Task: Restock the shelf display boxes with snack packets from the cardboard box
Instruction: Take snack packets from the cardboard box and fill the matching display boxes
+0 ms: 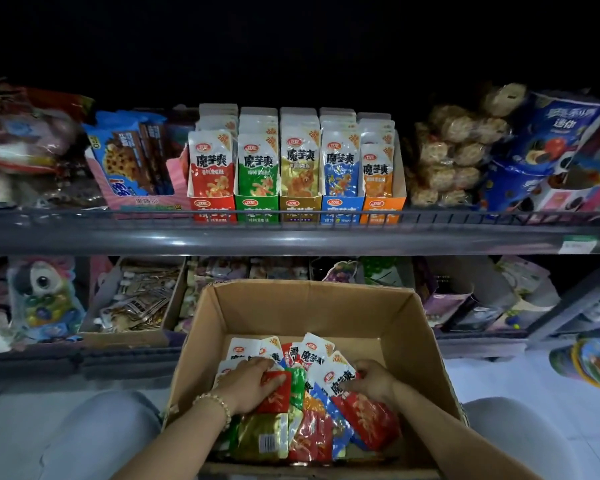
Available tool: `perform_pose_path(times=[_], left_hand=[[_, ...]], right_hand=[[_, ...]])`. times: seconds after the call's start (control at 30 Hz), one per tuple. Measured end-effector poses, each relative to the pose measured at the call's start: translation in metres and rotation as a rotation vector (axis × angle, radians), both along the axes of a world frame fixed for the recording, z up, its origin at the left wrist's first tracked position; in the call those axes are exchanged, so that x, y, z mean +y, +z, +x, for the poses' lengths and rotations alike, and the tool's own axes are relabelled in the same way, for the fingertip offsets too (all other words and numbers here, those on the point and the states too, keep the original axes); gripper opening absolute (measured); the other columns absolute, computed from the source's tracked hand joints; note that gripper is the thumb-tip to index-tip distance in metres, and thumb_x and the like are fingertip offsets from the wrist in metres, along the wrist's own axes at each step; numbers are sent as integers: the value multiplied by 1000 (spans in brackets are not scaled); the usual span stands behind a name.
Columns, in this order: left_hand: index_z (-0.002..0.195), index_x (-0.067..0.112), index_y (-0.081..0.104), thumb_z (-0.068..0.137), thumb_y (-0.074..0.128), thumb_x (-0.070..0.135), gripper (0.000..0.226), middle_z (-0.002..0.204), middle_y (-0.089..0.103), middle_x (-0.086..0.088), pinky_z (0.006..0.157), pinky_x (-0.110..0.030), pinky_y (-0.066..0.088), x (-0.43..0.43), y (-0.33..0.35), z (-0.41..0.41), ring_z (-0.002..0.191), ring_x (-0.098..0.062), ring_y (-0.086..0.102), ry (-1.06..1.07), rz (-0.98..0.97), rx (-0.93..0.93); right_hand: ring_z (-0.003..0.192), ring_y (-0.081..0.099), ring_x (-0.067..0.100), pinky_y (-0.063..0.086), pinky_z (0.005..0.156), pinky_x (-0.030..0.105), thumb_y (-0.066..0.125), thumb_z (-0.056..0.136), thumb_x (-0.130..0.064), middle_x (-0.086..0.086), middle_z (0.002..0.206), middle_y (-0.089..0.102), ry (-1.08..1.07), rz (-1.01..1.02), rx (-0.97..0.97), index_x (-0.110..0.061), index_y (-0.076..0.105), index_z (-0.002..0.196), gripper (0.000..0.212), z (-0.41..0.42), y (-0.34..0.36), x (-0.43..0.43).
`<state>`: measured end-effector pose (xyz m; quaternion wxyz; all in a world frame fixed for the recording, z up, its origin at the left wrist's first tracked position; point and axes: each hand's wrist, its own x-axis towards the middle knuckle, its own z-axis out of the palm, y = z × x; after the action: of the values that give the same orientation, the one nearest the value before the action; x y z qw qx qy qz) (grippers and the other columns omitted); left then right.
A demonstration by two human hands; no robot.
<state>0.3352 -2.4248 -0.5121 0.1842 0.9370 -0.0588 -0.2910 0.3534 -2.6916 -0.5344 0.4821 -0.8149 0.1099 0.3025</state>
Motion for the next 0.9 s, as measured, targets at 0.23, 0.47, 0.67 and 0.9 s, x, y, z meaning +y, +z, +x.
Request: perform_pose_path(times=[0.23, 0.47, 0.67, 0.9], left_hand=[[145, 27, 29, 76, 28, 80, 87, 149, 33, 7, 111, -30, 27, -10, 49, 6, 138, -13, 31, 162, -322, -55], [126, 29, 50, 70, 70, 56, 65, 112, 67, 7, 84, -24, 54, -44, 110, 8, 98, -7, 67, 396, -994, -1], [113, 24, 55, 74, 77, 29, 45, 100, 70, 5, 69, -19, 55, -41, 143, 6, 83, -7, 70, 550, -1014, -192], [102, 22, 60, 72, 78, 32, 37, 89, 73, 6, 62, -16, 52, -36, 161, 5, 75, -4, 71, 626, -1054, -247]], right_hand=[[88, 71, 18, 56, 76, 26, 66, 86, -10, 9, 100, 73, -74, 257, -300, -4, 65, 104, 19, 4, 84, 6], [80, 72, 21, 55, 64, 21, 63, 88, -12, 10, 93, 74, -171, 521, -327, -4, 65, 102, 17, -2, 142, 38], [90, 71, 22, 56, 70, 25, 70, 81, -11, 8, 100, 73, -244, 586, -412, -10, 58, 112, 33, 3, 164, 54], [87, 71, 18, 56, 67, 22, 75, 76, -14, 6, 96, 74, -292, 550, -417, -6, 59, 109, 38, 9, 168, 56]])
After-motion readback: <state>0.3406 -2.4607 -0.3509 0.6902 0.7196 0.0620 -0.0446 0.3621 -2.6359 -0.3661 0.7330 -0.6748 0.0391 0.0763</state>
